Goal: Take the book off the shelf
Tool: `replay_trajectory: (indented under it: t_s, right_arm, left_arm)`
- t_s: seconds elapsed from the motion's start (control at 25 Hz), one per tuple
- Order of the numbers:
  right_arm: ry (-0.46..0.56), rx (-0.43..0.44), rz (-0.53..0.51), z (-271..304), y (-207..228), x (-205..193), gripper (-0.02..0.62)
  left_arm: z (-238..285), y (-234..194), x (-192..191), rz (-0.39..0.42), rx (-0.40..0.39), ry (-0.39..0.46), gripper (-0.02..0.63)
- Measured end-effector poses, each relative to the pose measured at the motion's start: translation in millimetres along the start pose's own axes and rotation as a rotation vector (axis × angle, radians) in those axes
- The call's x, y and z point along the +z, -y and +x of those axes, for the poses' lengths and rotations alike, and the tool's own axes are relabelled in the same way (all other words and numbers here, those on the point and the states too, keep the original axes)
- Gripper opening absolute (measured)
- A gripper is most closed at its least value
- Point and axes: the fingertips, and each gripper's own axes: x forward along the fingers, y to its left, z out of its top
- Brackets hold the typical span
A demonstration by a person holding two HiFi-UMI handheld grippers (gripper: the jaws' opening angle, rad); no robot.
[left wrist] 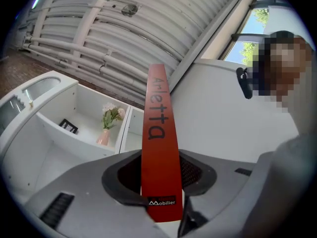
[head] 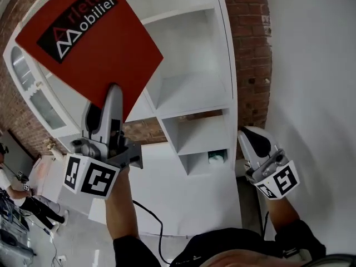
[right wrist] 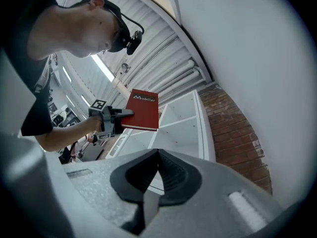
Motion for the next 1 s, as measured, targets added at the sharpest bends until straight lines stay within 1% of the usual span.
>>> replay_trajectory:
  t_s: [0.16, 0.28, 0.44, 0.6, 0.68, 0.8, 0.88, 1.0]
  right_arm:
    - [-0.035, 0.039, 0.035, 1.8, -27.6, -19.8, 0.002]
    - [-0.062, 0.057, 0.035, 6.9, -44.8, -32.9, 0.002]
    - [-0.088, 0.075, 0.049, -0.1, -65.8, -57.9, 0.002]
    - [-0.093, 0.091, 0.058, -24.5, -80.9, -90.2, 0.002]
    - [-0.106, 0.093, 0.062, -24.2, -84.2, -97.5, 0.002]
    - [-0.129, 0.092, 0.063, -10.5, -91.7, -96.4, 0.002]
    - [-0.144, 0.091, 0.059, -3.8, -98.6, -94.6, 0.0]
    - [-0.182, 0.085, 0.106, -2.1, -106.4, -96.7, 0.0]
  left_arm:
    - [-47.6, 5.4, -44.8, -0.035, 0.003, -0.041, 0.155]
    - [-79.2, 1.8, -76.8, -0.052, 0.019, -0.066, 0.155]
    - [-123.2, 8.1, -127.6, -0.113, 0.036, -0.089, 0.155]
    - [-161.8, 34.8, -174.5, -0.083, 0.057, -0.087, 0.155]
    - [-167.4, 41.2, -183.8, -0.075, 0.061, -0.074, 0.155]
    - [-165.3, 40.1, -183.8, -0.075, 0.063, -0.07, 0.155]
    - [-160.8, 40.3, -177.9, -0.095, 0.056, -0.06, 0.155]
    - [-158.6, 40.6, -175.3, -0.129, 0.05, -0.051, 0.155]
